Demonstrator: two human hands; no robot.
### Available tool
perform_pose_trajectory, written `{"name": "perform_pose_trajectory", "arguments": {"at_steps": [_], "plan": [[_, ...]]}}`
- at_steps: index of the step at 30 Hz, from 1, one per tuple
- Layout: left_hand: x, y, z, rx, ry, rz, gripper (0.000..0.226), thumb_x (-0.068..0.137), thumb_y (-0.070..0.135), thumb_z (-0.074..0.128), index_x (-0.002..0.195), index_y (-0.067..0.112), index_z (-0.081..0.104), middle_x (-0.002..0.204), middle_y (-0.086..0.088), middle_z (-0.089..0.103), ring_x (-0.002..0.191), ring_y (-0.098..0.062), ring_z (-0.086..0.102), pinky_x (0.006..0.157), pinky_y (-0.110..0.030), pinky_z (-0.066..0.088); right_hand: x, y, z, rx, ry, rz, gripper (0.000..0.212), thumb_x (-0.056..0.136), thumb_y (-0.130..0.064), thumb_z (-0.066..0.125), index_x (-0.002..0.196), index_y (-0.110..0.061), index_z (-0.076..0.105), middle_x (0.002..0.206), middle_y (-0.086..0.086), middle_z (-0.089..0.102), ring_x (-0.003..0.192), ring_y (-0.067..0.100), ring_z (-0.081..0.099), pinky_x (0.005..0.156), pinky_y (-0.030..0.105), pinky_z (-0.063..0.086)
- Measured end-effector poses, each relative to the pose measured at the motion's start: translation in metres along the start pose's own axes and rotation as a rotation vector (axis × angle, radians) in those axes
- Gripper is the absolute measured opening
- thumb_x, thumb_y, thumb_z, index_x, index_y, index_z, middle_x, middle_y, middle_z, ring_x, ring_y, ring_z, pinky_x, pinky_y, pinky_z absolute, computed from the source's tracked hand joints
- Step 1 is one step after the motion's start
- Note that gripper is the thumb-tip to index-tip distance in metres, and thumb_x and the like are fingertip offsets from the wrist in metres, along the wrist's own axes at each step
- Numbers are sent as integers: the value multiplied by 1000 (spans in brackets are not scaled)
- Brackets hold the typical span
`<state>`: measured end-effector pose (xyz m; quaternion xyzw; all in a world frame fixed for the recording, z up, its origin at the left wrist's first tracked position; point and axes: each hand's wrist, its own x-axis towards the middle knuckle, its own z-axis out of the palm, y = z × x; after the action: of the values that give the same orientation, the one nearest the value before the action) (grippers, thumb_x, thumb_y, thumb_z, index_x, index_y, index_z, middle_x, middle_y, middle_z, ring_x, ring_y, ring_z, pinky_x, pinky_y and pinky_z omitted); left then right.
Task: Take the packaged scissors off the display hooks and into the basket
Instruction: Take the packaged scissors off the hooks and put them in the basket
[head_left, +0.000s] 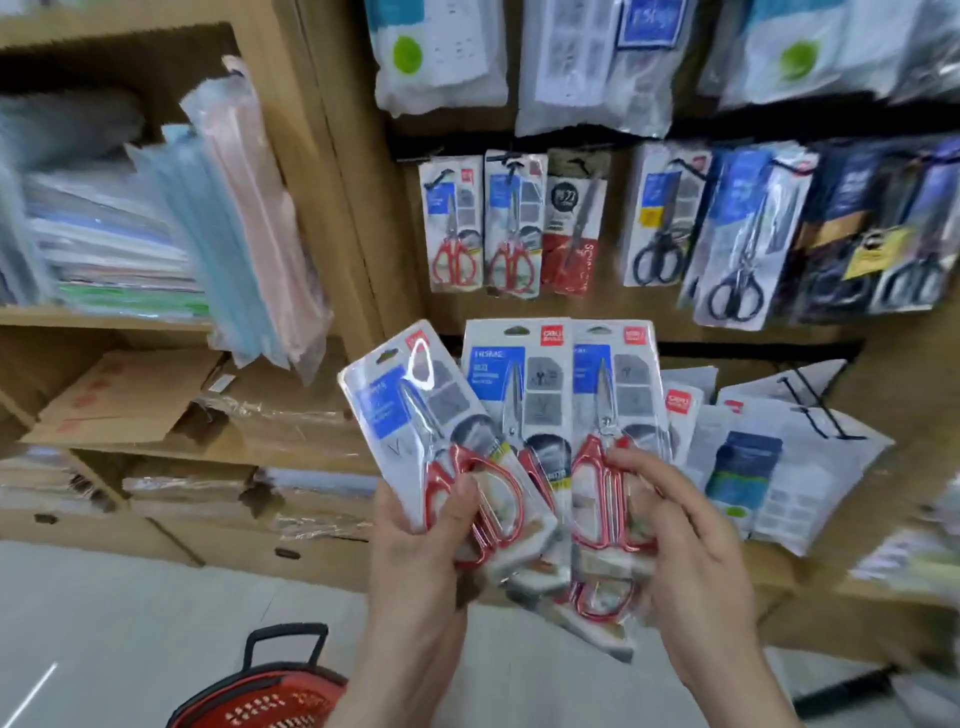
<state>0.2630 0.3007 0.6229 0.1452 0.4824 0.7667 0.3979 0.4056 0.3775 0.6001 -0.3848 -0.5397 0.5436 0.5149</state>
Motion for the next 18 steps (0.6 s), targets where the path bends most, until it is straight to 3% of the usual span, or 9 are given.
{"name": "perform_pose_trajectory", "arguments": {"at_steps": [2,4,6,9,12,15,18], "plan": [[3,-11,16,41,-8,-23,50,74,19,70,122,21,58,106,-12,75,86,-28,75,61,-42,60,5,-3,-4,-30,-59,-34,11,85,-25,74,92,-34,75,103,-12,73,100,7,67,84,18,52],[6,-19,26,89,-18,-22,50,75,23,71,124,23,58,111,-11,74,99,-33,73,83,-56,57,10,1,-5,-62,-78,-22,34,66,-32,89,94,-32,71,104,-6,72,102,14,67,84,29,56],[13,-21,30,141,-24,-38,46,78,30,71,123,28,60,114,-9,73,105,-33,71,94,-60,52,17,3,-6,-53,-59,5,37,58,-32,84,90,-31,68,101,-8,70,90,13,69,72,26,58],[33,-19,28,237,-58,-117,30,89,36,63,119,31,63,110,-7,75,101,-30,72,87,-54,57,30,5,-6,-14,-92,-19,29,60,-24,83,83,-31,66,93,-7,67,83,15,66,72,24,56],[60,-11,31,260,-104,-111,25,91,22,63,116,22,65,106,-9,76,99,-32,72,88,-52,56,42,5,-2,-28,-66,-21,24,62,-21,80,80,-29,66,90,-9,67,89,1,63,74,9,48],[94,3,33,252,-187,-84,41,85,0,66,119,22,60,107,-6,76,97,-28,73,83,-47,58,52,8,3,-36,-30,16,20,72,-13,78,79,-29,67,93,-12,69,90,0,65,77,15,50],[128,19,37,285,-281,-122,54,80,-1,70,124,28,56,107,-7,75,94,-30,74,80,-51,58,65,7,12,-20,34,34,18,79,-6,74,80,-23,68,88,-10,69,79,-2,66,64,13,51]]}}
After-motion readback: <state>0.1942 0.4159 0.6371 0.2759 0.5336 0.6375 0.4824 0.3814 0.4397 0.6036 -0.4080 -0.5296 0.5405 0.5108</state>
